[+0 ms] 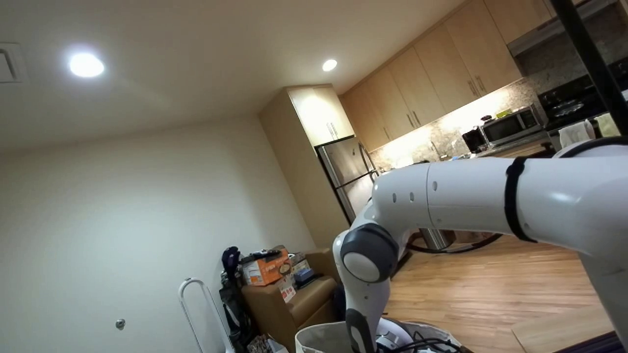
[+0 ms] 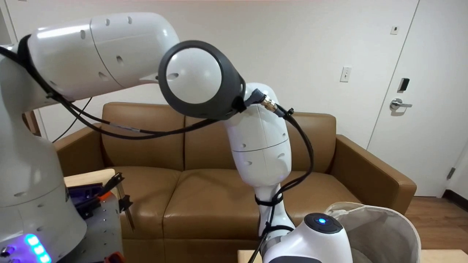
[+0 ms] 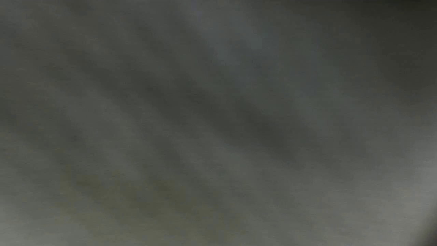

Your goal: Move the white pair of shorts from the couch to the laundry bag

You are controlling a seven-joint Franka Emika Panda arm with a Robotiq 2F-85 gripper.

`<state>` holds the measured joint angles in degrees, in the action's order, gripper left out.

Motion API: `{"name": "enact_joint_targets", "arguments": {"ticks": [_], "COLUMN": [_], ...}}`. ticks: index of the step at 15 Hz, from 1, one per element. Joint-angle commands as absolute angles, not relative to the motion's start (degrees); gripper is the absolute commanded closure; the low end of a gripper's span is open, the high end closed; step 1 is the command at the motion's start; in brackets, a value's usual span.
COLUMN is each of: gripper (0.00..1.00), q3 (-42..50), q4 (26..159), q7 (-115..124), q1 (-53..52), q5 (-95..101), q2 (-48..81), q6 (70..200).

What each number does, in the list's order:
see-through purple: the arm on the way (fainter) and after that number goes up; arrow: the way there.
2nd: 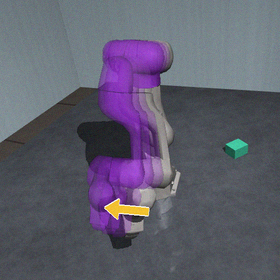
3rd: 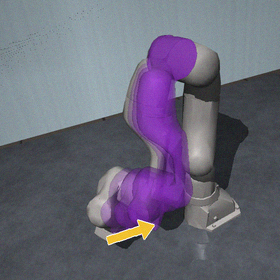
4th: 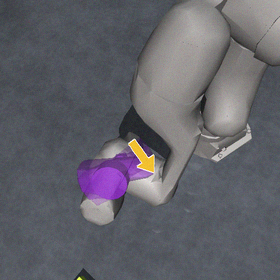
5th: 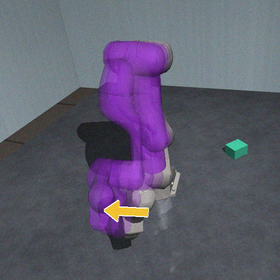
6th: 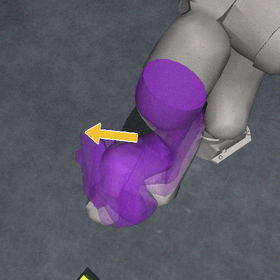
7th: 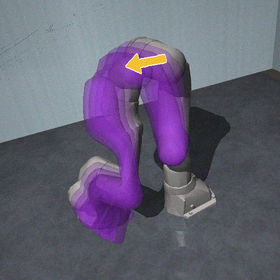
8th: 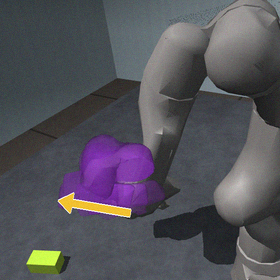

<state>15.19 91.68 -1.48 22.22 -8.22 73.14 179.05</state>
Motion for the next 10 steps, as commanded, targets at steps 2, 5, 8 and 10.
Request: {"name": "enact_joint_targets", "arguments": {"ticks": [2, 5, 8, 10], "gripper": [0.57, 0.38, 0.18, 0.04], "q3": [6.98, 5.21, 4.69, 4.83], "q4": [91.29, 95.49, 98.67, 100.56], "q7": [-3.09, -3.51, -3.83, -4.02], "q1": [28.48, 29.93, 30.04, 29.56], "q5": [-6.56, -6.84, -7.02, -6.93], "q2": [69.27, 62.27, 55.99, 51.75], "q6": [174.57, 171.27, 169.79, 168.79]}}
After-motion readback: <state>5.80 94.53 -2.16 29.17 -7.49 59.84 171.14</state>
